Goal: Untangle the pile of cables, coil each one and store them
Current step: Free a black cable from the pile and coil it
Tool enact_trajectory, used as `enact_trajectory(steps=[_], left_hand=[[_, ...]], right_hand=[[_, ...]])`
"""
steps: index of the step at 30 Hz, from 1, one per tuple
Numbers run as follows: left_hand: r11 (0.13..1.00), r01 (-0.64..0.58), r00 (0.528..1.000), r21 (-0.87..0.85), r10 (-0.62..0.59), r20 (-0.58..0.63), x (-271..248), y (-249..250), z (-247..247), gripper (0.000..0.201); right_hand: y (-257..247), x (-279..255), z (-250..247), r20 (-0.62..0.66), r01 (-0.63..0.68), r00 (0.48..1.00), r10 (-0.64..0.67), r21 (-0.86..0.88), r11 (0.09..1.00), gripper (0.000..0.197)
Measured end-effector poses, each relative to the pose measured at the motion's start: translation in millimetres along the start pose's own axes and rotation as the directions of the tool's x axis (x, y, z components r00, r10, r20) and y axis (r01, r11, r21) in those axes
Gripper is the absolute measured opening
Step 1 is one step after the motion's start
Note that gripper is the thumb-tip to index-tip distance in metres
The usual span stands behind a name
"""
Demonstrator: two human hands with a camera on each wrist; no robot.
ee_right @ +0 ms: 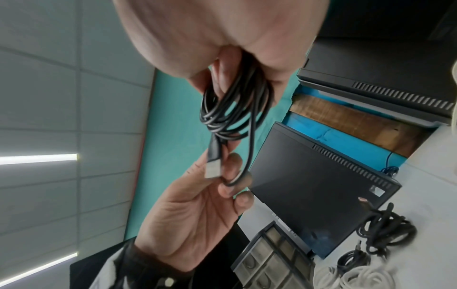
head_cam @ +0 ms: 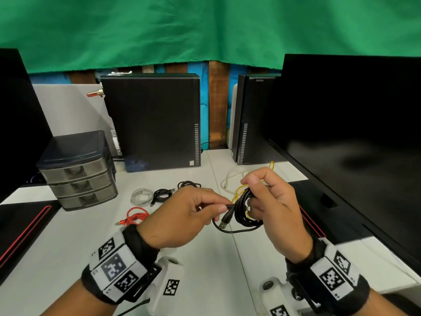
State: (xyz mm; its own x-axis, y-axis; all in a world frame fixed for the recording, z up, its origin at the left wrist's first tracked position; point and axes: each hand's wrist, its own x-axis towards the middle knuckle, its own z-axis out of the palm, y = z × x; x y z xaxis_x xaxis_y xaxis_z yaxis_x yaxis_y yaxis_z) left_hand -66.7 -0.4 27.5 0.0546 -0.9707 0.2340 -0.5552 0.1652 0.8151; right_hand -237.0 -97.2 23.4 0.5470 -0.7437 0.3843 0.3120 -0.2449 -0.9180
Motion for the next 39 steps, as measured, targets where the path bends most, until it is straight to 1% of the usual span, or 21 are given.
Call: enact_trajectory(steps=[3, 5, 7, 9, 10, 11, 12, 13, 14, 16, 17, 19, 21, 22, 25, 27, 29, 32, 33, 36, 39], left_hand=[[0.975, 0.012, 1.0, -0.221, -0.012, 0.001, 1, 0, 9, 0.024], [0.913, 0.066, 0.996, -0.402, -0.086, -0.032, 0, 1, 22, 0.023], [0.79, 0.151, 0.975, -0.595, -0.217, -0.04, 0, 3, 37, 0.023], [0.61, 0.216, 0.938, -0.763, -0.346, -0.011, 0, 5, 47, 0.026], [0.529, 0.227, 0.927, -0.818, -0.374, 0.016, 1, 7, 50, 0.028], [0.473, 0.232, 0.924, -0.85, -0.38, 0.041, 1, 9, 51, 0.029], [0.439, 0.232, 0.926, -0.868, -0.373, 0.059, 1, 11, 52, 0.033], [0.442, 0.224, 0.931, -0.869, -0.36, 0.057, 0, 13, 54, 0.037], [0.469, 0.204, 0.937, -0.86, -0.347, 0.033, 0, 16, 57, 0.038], [0.504, 0.141, 0.945, -0.852, -0.324, -0.035, -2, 19, 63, 0.029], [0.494, 0.111, 0.943, -0.862, -0.326, -0.065, -2, 19, 64, 0.029], [0.424, 0.07, 0.932, -0.903, -0.351, -0.092, -1, 21, 60, 0.031], [0.361, 0.049, 0.925, -0.931, -0.367, -0.094, 1, 21, 51, 0.03], [0.353, 0.044, 0.925, -0.935, -0.368, -0.095, 1, 21, 48, 0.031], [0.403, 0.039, 0.924, -0.914, -0.363, -0.121, 0, 20, 46, 0.034], [0.432, 0.034, 0.923, -0.901, -0.359, -0.137, -1, 19, 48, 0.034], [0.441, 0.032, 0.924, -0.897, -0.355, -0.141, -1, 18, 50, 0.034], [0.45, 0.03, 0.928, -0.892, -0.343, -0.142, -1, 17, 49, 0.034], [0.482, 0.028, 0.931, -0.876, -0.333, -0.153, 0, 16, 49, 0.033], [0.632, 0.018, 0.936, -0.775, -0.283, -0.209, 3, 11, 47, 0.034], [0.722, 0.032, 0.942, -0.691, -0.252, -0.22, 7, 3, 44, 0.027]], right_hand=[[2, -2, 3, 0.009, -0.035, 0.999, 0.036, -0.029, 0.999, 0.024], [4, -5, 6, 0.013, -0.076, 0.997, 0.076, -0.018, 0.997, 0.024], [7, -4, 8, -0.031, -0.121, 0.992, 0.12, -0.002, 0.993, 0.022], [10, -2, 6, -0.102, -0.172, 0.98, 0.171, 0.0, 0.985, 0.02], [11, -1, 6, -0.126, -0.189, 0.974, 0.187, -0.007, 0.982, 0.02], [13, -1, 6, -0.14, -0.2, 0.971, 0.195, -0.024, 0.979, 0.022], [15, -1, 7, -0.14, -0.211, 0.969, 0.203, -0.043, 0.977, 0.024], [17, -2, 8, -0.128, -0.223, 0.968, 0.215, -0.055, 0.973, 0.026], [18, -4, 10, -0.105, -0.236, 0.968, 0.229, -0.059, 0.97, 0.028], [17, -6, 11, -0.032, -0.234, 0.972, 0.233, -0.074, 0.969, 0.033], [15, -6, 11, 0.009, -0.219, 0.975, 0.22, -0.076, 0.973, 0.035], [11, -6, 11, 0.076, -0.159, 0.984, 0.164, -0.063, 0.985, 0.03], [10, -5, 10, 0.09, -0.044, 0.995, 0.054, -0.107, 0.993, 0.022], [11, -5, 9, 0.086, 0.023, 0.996, -0.009, -0.16, 0.987, 0.02], [14, -4, 4, 0.138, 0.193, 0.979, -0.152, -0.374, 0.907, 0.027], [18, -2, -1, 0.182, 0.257, 0.965, -0.19, -0.501, 0.826, 0.028], [22, -1, -4, 0.185, 0.289, 0.957, -0.223, -0.563, 0.774, 0.027], [24, -3, -1, 0.157, 0.283, 0.959, -0.235, -0.523, 0.804, 0.025], [23, -4, 0, 0.154, 0.287, 0.958, -0.242, -0.511, 0.811, 0.024], [16, -3, 0, 0.148, 0.313, 0.949, -0.277, -0.512, 0.8, 0.025], [15, 2, -4, 0.094, 0.279, 0.959, -0.267, -0.475, 0.835, 0.025]])
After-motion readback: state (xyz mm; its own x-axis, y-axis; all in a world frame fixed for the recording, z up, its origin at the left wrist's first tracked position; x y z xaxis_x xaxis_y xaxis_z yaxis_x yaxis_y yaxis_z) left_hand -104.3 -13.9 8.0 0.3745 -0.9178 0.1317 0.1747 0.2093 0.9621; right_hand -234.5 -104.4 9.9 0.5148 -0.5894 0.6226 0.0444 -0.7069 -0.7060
